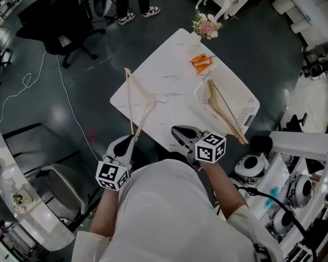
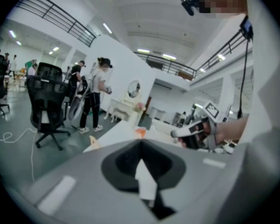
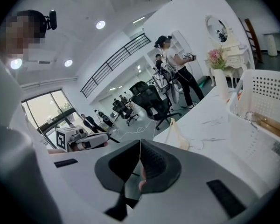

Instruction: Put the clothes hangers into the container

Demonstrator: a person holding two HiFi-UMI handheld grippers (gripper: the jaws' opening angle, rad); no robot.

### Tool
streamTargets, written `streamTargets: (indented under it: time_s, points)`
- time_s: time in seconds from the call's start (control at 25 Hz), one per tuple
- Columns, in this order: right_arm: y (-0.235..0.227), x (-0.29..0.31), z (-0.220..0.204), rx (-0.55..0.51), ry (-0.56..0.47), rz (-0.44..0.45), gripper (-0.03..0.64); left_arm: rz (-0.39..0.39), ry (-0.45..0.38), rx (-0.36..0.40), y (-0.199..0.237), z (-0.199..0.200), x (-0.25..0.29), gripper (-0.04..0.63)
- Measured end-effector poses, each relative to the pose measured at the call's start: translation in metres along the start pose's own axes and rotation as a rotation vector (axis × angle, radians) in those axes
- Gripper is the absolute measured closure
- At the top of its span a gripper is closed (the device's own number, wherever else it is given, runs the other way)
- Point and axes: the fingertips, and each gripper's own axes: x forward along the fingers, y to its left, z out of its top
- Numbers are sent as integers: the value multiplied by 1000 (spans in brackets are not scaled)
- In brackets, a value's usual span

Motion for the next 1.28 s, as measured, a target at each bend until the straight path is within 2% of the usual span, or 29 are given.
streamTargets:
  time_s: [0.12,0.32,0.68,0.8,1.0,1.28]
  points:
    - [0,19,-16,64,57,24,614,23,8,-13,8,-7,-8,595]
    - [-7,61,-63,234,163,47,612,57,31,-39,22,-22,-23,595]
    - [-26,145,-162,504,306,7,608,93,104,-59,50,-50,-56,595]
    - [-35,169,-185,608,293,-23,546,95,128,-56,58,-56,-67,595]
    - [-53,202,-205,739,231,-94,481,93,176,-43,75,-67,-85,595]
    - [-72,235,-220,883,110,-128,463,89,227,-45,95,-82,-103,595]
